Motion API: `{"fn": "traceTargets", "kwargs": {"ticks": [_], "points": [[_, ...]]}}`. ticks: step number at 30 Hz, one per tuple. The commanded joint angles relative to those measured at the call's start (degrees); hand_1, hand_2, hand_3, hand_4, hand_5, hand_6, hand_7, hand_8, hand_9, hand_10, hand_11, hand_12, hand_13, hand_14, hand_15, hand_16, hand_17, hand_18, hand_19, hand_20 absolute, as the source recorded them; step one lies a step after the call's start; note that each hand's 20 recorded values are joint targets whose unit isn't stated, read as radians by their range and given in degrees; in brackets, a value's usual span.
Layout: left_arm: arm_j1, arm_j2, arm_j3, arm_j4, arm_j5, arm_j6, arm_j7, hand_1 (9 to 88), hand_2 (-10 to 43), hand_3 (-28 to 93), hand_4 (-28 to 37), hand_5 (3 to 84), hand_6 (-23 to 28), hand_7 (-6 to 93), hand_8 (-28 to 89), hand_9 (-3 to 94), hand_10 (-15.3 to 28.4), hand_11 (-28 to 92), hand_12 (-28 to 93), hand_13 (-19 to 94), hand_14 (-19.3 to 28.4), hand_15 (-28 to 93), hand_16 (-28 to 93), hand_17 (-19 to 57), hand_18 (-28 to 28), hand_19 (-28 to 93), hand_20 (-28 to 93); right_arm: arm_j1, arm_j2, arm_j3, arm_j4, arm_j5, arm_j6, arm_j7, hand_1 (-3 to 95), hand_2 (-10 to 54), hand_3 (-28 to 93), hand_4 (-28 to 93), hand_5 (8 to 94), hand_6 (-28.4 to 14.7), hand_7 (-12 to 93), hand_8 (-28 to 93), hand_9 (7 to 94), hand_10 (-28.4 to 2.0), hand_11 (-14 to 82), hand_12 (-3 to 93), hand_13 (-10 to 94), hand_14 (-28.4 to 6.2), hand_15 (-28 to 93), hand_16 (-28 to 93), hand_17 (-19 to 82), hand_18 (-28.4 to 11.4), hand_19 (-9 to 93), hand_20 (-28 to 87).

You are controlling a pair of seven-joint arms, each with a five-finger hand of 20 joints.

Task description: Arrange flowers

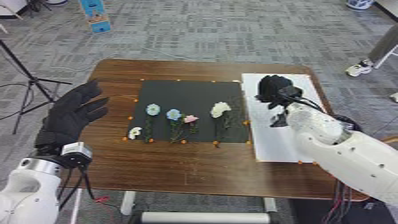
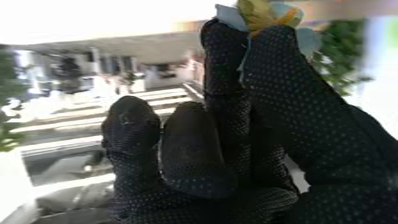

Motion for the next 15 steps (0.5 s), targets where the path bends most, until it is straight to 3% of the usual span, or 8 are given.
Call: {"fn": "traceTargets", "kwargs": {"ticks": [1,15], "points": [[-0.04,-0.43,-0.18,-0.35,-0.21,-0.24,-0.02,23.6,-7.0,72,-28.3,29.2,3.2,20.6,-10,24.6,12.0,23,16,24,14.7,29,2,-7.9,23.9,49,14,-4.48,-1.97,1.05,-5.11,-3.92,-2.17,-0.36,53.6,-9.5,82,-28,71.8,2.8,48,1,85.1,-4.0,19.2,48.7,78,-2.7,87,36,45,-19.4,93,54],[-0.39,-0.18,-0.16,-0.15,-0.26,-0.65,-0.27,23.4,-7.1,72,-28.3,29.1,3.1,20.5,-10,24.6,12.0,23,16,24,14.7,29,2,-7.9,23.9,49,14,-8.99,-1.18,0.77,-8.5,-6.86,-3.52,0.27,53.9,-9.5,82,-28,72.5,2.6,47,0,85.9,-4.0,18.1,48.1,78,-3.3,88,36,44,-19.7,93,55]]}}
